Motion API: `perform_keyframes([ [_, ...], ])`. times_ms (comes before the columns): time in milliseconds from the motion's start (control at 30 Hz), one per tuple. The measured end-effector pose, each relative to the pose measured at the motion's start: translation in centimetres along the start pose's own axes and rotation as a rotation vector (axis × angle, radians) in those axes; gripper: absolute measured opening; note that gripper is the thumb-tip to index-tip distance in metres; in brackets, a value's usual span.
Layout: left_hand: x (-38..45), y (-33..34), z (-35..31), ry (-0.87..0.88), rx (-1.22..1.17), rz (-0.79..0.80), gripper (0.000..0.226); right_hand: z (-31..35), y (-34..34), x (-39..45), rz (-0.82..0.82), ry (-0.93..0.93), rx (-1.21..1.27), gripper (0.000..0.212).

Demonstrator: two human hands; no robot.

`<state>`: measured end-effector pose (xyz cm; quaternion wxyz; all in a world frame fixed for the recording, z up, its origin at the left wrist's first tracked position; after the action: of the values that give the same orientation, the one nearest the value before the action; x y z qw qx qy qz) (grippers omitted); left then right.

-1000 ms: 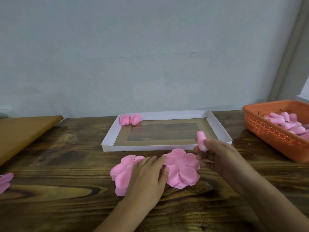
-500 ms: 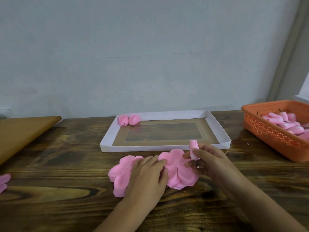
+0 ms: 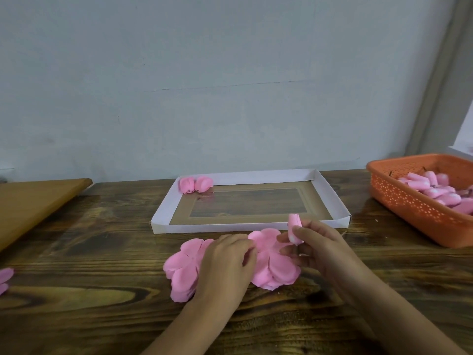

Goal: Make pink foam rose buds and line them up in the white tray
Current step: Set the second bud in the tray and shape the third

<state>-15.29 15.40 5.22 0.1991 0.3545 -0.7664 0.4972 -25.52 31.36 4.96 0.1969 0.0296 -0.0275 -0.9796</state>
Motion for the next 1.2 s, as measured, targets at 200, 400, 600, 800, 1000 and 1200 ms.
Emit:
perform_keyframes([
  [200,0.1,1.0,-0.4,-0.276,-0.315,0.049,0.043,-0.3,0.0,0.0,0.022,-0.002,-0.005,0.021],
  [400,0.6,0.9,-0.4,-0.247,-0.233,0.07,0.013,-0.7,0.2,0.1,0.028,0.002,-0.03,0.02],
  [600,0.5,0.1,-0.8,-0.261,-0.335,-0.051,0.009,-0.8,0.3,0.0,0.026,0.01,-0.021,0.035],
  [800,0.6,0.6,-0.7,-0.45,-0.552,0.043,0.025,-0.7,0.5,-0.2,0.053,0.009,-0.043,0.036],
  [1000,0.5,1.1,0.2,-0.632,-0.692,0.175,0.013,-0.5,0.4,-0.4,0.081,-0.012,-0.03,0.039],
  [1200,0.3,0.9,0.4,-0.813,-0.834,0.182,0.01,-0.3,0.6,-0.6,0.095,-0.062,0.008,0.051],
])
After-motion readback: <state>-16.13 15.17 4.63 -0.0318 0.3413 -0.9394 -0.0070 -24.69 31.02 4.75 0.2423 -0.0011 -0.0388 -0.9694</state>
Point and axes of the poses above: each hand's wrist, its own x-axis towards the middle knuckle, its own y-axis out of the palm, z = x × y, the point moved 4 cm from there along x, towards the middle knuckle, and after that the axes turned 11 degrees about -z, right-handed, at the moved point
